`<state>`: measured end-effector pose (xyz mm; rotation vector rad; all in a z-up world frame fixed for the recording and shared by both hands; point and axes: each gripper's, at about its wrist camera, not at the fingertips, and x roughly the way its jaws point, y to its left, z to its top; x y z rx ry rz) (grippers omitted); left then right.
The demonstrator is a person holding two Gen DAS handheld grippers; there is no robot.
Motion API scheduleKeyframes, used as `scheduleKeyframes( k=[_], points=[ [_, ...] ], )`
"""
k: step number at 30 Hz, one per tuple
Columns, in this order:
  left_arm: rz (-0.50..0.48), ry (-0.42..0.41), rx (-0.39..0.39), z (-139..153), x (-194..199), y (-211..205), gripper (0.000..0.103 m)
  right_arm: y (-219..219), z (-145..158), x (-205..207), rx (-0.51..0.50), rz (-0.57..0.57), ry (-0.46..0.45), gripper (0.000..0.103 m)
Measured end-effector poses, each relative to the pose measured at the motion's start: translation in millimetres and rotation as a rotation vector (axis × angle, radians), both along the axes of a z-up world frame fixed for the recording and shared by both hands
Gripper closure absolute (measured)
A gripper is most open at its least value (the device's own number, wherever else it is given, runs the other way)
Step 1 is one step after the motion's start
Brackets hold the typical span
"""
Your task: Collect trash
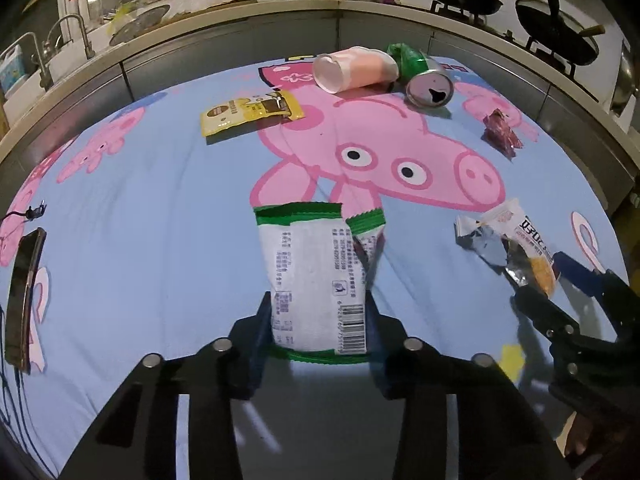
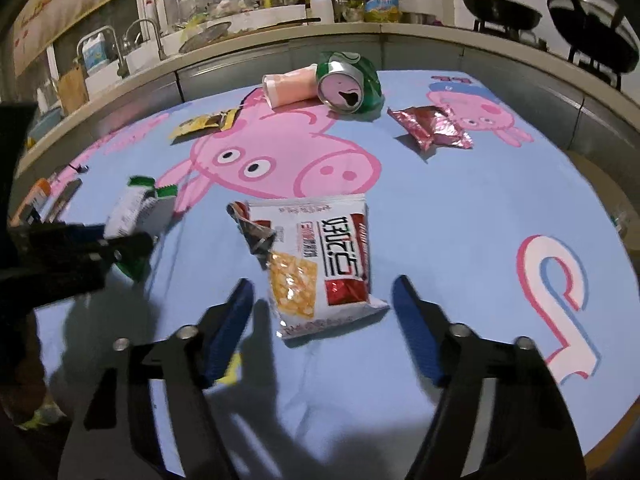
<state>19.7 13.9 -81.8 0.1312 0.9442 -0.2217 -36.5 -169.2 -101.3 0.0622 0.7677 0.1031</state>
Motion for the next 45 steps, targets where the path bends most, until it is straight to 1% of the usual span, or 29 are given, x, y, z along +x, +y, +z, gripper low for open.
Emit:
scheduleKeyframes(
  k=[1,2,3,4,5,6,7,12,16,23,30,45],
  points=[
    [0.007,-0.001,0.002,0.6,0.0,0.3,0.065,0.7,-0.3,-1.4,-0.016,-0.001,-0.006,0.052],
    [0.011,-0.001,0.004,0.5,0.1,0.4,0.067,1.0,-0.5,-2.9,-0.030,0.001,-0.013,0.053],
    [0.016,0.000,0.004,1.1,0.2,0.9,0.069,0.3,-1.0,-3.5,-0.032,0.004,-0.015,0.057],
    [0.021,0.000,0.002,2.3,0.4,1.5,0.070,-0.8,-0.9,-4.3,-0.028,0.006,-0.017,0.066],
    [0.024,-0.001,0.003,3.1,1.3,1.7,0.073,-2.9,-0.1,-4.7,-0.017,0.009,-0.017,0.069],
    [0.027,-0.004,0.005,5.3,2.0,1.8,0.074,-4.8,1.2,-4.9,-0.002,0.011,-0.016,0.078],
    [0.028,-0.009,0.007,7.5,2.9,1.4,0.075,-7.1,2.7,-4.8,0.018,0.014,-0.016,0.080],
    [0.012,-0.055,0.031,24.3,7.3,-7.7,0.076,-20.8,5.7,1.0,0.119,0.002,0.004,0.082],
    [-0.008,-0.099,0.045,38.2,12.1,-18.1,0.077,-37.7,12.3,4.8,0.188,-0.025,-0.006,0.082],
    [-0.043,-0.126,0.063,48.1,21.7,-40.6,0.077,-66.7,17.8,13.3,0.280,-0.075,-0.011,0.082],
    [-0.075,-0.129,0.073,50.1,31.8,-61.8,0.077,-86.8,18.5,15.8,0.333,-0.109,-0.017,0.082],
    [-0.143,-0.133,0.091,52.6,41.5,-98.2,0.077,-114.8,17.1,15.0,0.366,-0.170,-0.036,0.082]
  ],
)
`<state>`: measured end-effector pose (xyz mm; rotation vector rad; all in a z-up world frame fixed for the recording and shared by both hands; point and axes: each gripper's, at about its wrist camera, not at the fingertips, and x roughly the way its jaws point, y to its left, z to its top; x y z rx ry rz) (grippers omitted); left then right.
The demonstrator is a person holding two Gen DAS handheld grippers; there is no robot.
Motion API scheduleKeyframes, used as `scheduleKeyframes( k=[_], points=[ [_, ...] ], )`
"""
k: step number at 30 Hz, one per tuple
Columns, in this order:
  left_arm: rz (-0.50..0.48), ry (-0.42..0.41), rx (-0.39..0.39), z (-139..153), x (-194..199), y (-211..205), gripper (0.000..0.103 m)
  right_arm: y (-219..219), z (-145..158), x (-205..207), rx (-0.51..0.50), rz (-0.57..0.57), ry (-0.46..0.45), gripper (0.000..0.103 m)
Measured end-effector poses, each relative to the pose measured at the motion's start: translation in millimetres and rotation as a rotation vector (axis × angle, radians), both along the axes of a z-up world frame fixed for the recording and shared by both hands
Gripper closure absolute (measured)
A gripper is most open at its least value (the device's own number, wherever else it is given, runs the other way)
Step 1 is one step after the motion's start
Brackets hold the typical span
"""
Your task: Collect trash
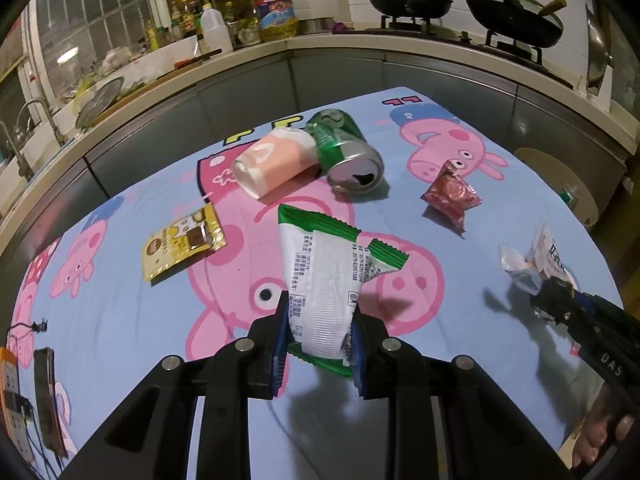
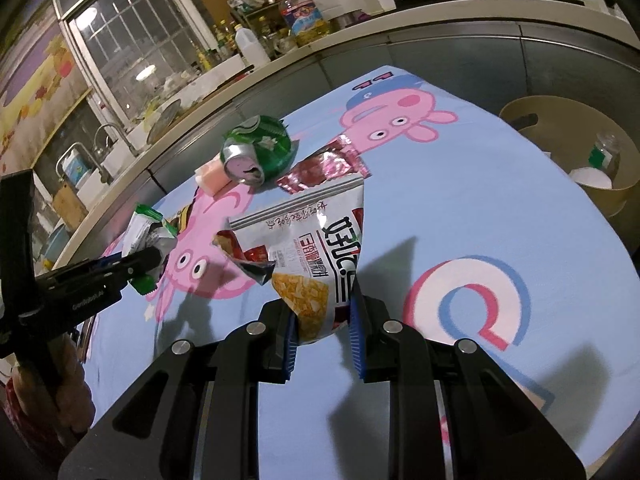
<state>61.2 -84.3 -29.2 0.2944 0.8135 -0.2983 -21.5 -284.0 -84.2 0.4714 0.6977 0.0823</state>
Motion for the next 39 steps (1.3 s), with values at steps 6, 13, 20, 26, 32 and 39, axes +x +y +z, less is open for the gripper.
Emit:
scheduleKeyframes(
  k=[6,13,20,26,32,39],
  points=[
    [-0.047,0.001,-0.008,9.8,5.4,-22.8,0.077,-16.6,3.4,-3.8,0.010,-0.037,-0.013,0.082],
    [-0.202,0.069,-0.106,32.0,20.5,-79.6,0.077,-62.2,11.5,-7.7,0.040,-0.122,-0.050,0.082],
    [-0.387,0.137,-0.130,39.0,37.3,-185.4,0.077,-144.8,21.0,-5.8,0.050,-0.245,-0.061,0.082],
    [-0.496,0.215,-0.123,24.6,48.8,-284.8,0.076,-219.7,6.7,10.1,0.079,-0.334,0.005,0.082],
    [-0.484,0.262,-0.109,-6.6,71.7,-336.3,0.049,-247.7,-14.7,30.5,0.056,-0.340,0.078,0.077],
    [-0.442,0.240,-0.069,-19.7,77.7,-347.2,0.013,-252.2,-26.4,40.6,0.017,-0.384,0.102,0.030]
  ],
)
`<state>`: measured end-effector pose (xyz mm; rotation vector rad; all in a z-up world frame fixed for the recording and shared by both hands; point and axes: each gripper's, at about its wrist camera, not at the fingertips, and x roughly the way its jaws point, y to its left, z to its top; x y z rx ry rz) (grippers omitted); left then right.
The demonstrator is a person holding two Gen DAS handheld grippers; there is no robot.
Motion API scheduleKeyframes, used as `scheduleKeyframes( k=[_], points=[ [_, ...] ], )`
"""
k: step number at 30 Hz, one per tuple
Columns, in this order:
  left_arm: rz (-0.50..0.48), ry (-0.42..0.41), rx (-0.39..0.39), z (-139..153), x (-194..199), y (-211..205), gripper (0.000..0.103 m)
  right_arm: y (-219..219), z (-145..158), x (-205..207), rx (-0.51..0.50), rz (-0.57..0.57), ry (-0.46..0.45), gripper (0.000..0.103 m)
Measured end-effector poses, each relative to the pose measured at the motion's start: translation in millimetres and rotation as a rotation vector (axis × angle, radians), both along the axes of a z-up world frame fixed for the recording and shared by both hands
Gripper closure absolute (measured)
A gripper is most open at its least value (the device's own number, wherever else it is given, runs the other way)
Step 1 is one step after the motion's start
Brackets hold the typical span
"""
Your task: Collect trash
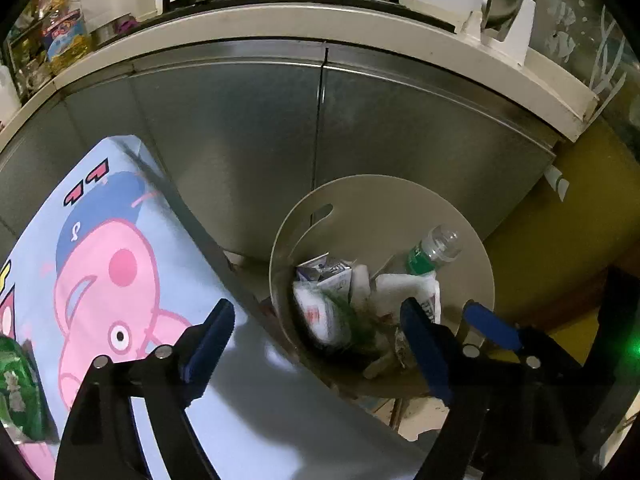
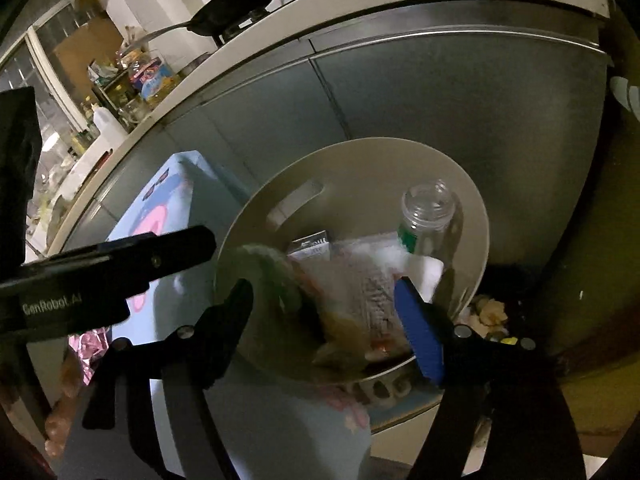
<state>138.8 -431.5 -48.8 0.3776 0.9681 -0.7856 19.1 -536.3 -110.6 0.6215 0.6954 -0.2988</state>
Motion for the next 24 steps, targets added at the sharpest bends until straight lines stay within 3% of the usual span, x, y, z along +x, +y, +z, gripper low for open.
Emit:
scheduleKeyframes(
  k=[5,11,17,24],
  points=[
    [0.035,0.014,-0.037,13.1,-0.7,21.5,0.009,9.2,14.0,-12.6,-0.036,-0.023,-0.048,0.030],
    [0.109,0.005,-0.174,50.7,-4.9,96.1,0.008,32.8,44.3,-31.8,-0.057,-0.032,-0.158,0.030],
    [0.260,0.036,-0.249,55.2,4.2,217.9,0.008,85.0,61.7,-15.8,-0.043,0.088,-0.195,0.032],
    [0.559,0.006,-0.156,27.5,5.2,404.2,0.008,180.2,60.1,28.2,-0.057,0.339,-0.156,0.038]
  ],
)
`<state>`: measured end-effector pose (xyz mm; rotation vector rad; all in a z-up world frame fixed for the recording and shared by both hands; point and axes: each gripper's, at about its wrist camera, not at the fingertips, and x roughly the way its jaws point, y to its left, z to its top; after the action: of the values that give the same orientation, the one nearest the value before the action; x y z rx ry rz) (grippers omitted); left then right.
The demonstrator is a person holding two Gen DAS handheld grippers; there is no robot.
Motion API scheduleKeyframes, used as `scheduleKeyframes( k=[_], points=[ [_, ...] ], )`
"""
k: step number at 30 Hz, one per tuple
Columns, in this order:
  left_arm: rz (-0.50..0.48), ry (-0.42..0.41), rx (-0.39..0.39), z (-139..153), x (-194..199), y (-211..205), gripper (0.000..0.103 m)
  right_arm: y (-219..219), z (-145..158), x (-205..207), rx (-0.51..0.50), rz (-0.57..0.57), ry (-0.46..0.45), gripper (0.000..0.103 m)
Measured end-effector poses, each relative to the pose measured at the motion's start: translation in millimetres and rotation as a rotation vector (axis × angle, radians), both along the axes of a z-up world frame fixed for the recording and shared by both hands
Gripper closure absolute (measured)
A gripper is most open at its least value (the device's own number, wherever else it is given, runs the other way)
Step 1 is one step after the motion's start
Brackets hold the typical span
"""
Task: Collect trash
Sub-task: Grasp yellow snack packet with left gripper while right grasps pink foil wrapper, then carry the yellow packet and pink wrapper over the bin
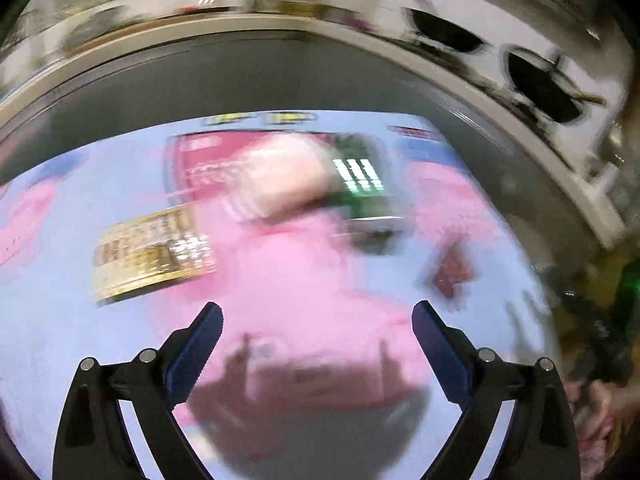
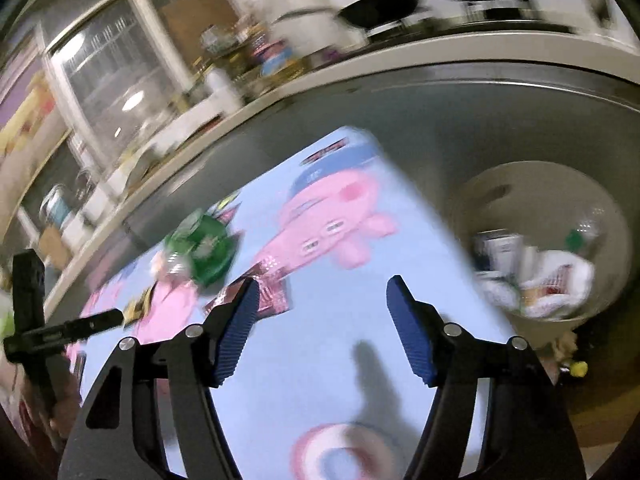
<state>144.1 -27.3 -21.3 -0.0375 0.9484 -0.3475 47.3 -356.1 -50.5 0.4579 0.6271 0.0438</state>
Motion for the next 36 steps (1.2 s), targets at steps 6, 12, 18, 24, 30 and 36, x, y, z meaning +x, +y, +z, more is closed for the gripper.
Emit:
scheduleKeyframes(
  k=[6,12,18,24,30,36],
  points=[
    [0.266,0.022,0.001,-6.1,44.3,119.5,0.008,50.8,-15.5,43.8,-0.009,0.059,0.076,0.037],
    [0.254,0.032,-0.012,-26.3,103.9,125.4,0.008,69.1,-34.3,67.5,-0.003,0.012,0.119,0.037],
    [0.205,-0.024,0.090,-44.4,113.0,93.6,0.040,91.4,-36.8,72.0,-0.115,0.048,0.121,0.078],
    [0.085,-0.048,0.073,-47.9,46.7,71.4,0.051,113.9,-36.7,57.5,-0.112,0.129,0.117,0.089],
    [-0.005,-0.049,0.031,-48.8,-35.9,45.9,0.051,143.9,-44.2,19.5,-0.029,0.250,0.129,0.089],
    [0.024,-0.143,0.217,-38.2,-39.2,44.0,0.019,146.1,-50.4,-5.8,0.025,0.284,0.114,0.088]
  ],
)
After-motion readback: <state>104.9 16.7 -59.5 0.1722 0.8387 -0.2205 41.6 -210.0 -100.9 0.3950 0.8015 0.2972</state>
